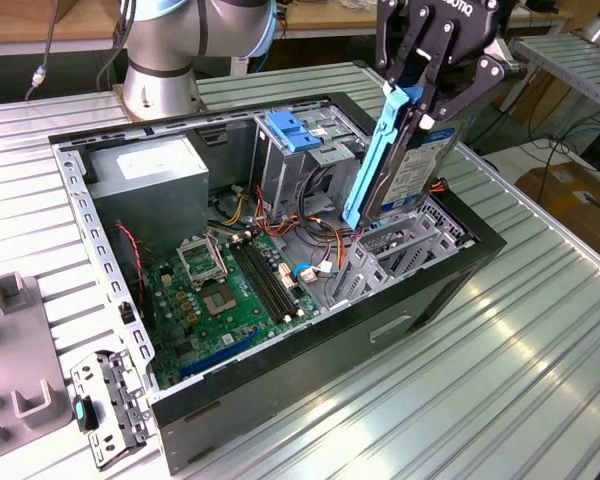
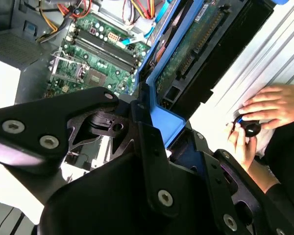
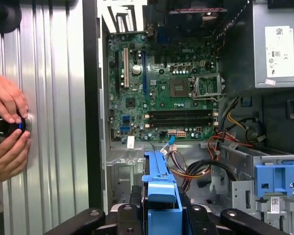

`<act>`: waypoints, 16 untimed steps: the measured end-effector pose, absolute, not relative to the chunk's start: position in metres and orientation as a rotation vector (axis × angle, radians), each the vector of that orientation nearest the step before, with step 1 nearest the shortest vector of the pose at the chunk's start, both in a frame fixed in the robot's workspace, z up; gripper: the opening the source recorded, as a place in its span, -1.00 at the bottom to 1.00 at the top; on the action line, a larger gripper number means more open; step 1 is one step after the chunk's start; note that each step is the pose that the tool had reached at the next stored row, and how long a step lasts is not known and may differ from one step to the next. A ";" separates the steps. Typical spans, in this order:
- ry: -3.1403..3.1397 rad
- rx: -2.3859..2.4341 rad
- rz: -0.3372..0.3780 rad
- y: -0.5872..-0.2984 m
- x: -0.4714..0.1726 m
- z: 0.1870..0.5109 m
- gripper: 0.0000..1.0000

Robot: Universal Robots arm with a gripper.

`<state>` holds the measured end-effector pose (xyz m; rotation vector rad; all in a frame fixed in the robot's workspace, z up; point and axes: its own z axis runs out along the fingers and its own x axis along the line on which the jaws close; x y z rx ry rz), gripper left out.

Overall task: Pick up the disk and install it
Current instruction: 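Insert the disk into the insertion slot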

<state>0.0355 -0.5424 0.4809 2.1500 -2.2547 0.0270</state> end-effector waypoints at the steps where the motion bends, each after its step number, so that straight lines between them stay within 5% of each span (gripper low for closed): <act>1: -2.255 2.150 0.027 -0.542 0.041 0.481 -0.26; 16: -2.234 2.167 0.035 -0.542 0.053 0.473 -0.26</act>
